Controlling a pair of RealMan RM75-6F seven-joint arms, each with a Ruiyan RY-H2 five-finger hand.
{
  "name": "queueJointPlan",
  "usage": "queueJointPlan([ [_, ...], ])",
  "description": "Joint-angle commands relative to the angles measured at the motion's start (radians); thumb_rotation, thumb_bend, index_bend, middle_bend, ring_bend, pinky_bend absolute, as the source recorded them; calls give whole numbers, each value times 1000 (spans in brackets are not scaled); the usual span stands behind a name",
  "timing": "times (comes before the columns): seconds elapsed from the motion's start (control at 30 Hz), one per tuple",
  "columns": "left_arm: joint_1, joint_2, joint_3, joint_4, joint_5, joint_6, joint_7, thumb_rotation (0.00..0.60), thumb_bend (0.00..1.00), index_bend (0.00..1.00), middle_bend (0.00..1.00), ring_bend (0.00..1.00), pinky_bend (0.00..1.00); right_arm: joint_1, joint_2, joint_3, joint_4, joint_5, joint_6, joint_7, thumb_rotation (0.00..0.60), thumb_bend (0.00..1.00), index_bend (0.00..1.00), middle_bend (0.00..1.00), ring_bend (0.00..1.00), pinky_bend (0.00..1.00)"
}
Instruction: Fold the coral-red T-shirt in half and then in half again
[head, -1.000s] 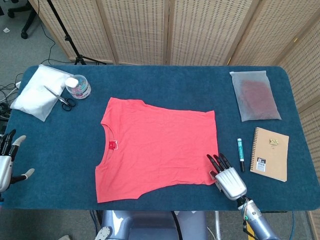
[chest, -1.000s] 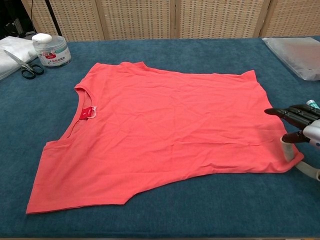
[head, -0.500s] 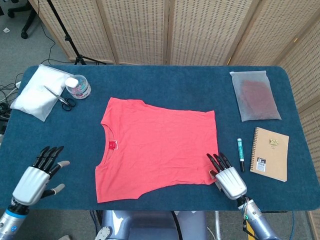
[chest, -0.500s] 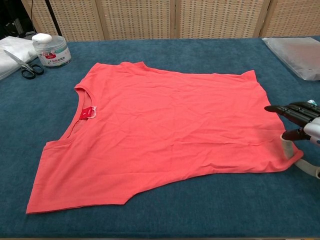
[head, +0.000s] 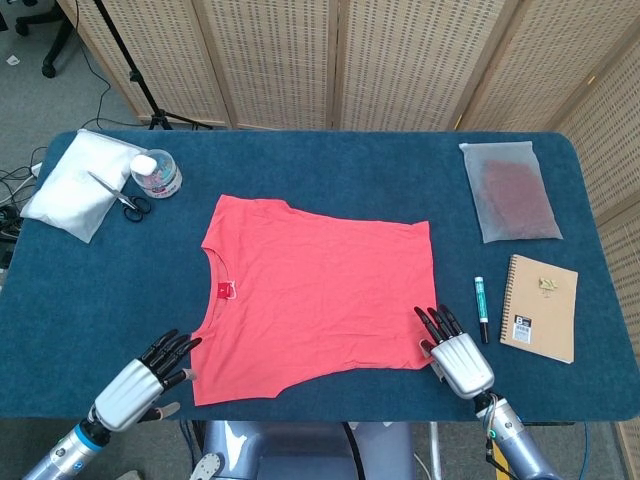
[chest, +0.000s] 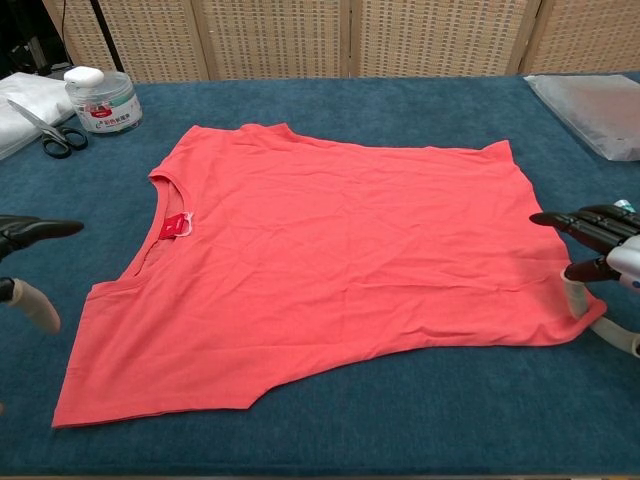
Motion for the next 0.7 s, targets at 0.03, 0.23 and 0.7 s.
queueJointPlan([
  [0.03,-4,-28,16,28,1,-11,-12,600,6,433,0,0,0,1,0,0,-1,1,-1,-2,600,489,559,0,0,0],
  [0.23,-7,-66,33,87,-5,-7,-31,600,11,435,0,0,0,1,2,0,-4,5,1,-4,600,493,559,0,0,0],
  [0.7,-9,-148,36,218,-49,18,-85,600,48,437,0,0,0,3,5,0,-6,10,0,-9,600,509,559,0,0,0],
])
